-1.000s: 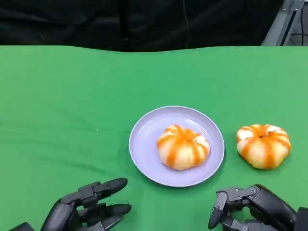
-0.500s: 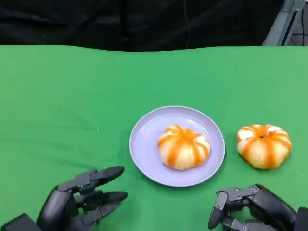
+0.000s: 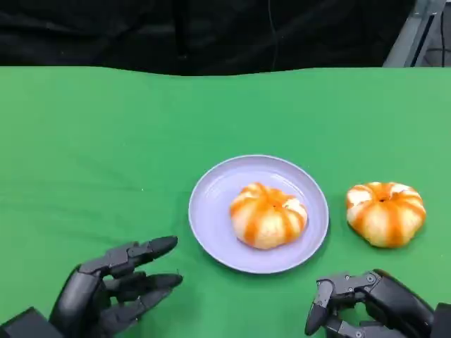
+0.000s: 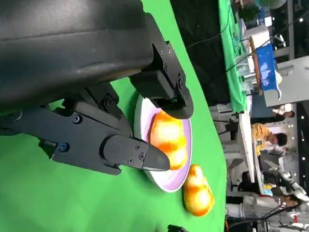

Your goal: Grasp the bread from the table and place it into the plate.

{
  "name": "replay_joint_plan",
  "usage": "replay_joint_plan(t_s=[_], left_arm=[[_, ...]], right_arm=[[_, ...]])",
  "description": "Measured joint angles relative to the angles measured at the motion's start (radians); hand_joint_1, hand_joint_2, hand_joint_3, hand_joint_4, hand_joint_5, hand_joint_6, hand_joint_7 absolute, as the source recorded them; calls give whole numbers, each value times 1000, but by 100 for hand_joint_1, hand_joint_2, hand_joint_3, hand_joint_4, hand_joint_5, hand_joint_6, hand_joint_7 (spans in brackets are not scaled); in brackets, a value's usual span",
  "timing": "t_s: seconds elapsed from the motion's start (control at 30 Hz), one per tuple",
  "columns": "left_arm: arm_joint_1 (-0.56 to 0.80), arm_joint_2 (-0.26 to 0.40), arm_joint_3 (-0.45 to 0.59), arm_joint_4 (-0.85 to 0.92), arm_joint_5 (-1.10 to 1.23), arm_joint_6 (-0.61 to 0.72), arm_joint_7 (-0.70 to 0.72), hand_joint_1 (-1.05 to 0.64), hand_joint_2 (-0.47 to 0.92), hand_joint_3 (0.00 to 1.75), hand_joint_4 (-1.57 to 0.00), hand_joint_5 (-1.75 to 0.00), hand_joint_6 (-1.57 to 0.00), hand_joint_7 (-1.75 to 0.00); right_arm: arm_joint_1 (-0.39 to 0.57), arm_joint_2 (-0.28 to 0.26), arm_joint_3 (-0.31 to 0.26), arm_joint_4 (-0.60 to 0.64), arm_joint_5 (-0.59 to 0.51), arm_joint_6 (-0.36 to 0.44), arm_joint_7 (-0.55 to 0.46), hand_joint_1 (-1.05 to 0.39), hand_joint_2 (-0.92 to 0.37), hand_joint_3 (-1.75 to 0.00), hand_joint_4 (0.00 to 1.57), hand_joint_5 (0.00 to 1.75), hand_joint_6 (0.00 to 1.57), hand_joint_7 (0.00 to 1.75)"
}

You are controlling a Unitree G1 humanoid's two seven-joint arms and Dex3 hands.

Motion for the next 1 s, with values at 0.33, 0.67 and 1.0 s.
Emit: replay_joint_plan(t_s=[0.33, 0.67, 1.0], left_arm=[[-5, 1, 1, 7, -11, -1, 0, -37, 92, 18, -101, 0, -80, 0], [-22, 1, 1, 37, -26, -24, -15, 1, 92, 13, -98, 0, -80, 0], [-29, 1, 2, 40, -35, -25, -19, 1, 92, 13, -98, 0, -80, 0]], right_arm=[[0, 0, 0, -1, -1, 0, -1, -7, -92, -47, 70, 156, 79, 109], [0, -2, 0, -1, -1, 0, -1, -6, -92, -47, 70, 157, 79, 107], [0, -2, 0, -1, -1, 0, -1, -6, -92, -47, 70, 158, 79, 107]])
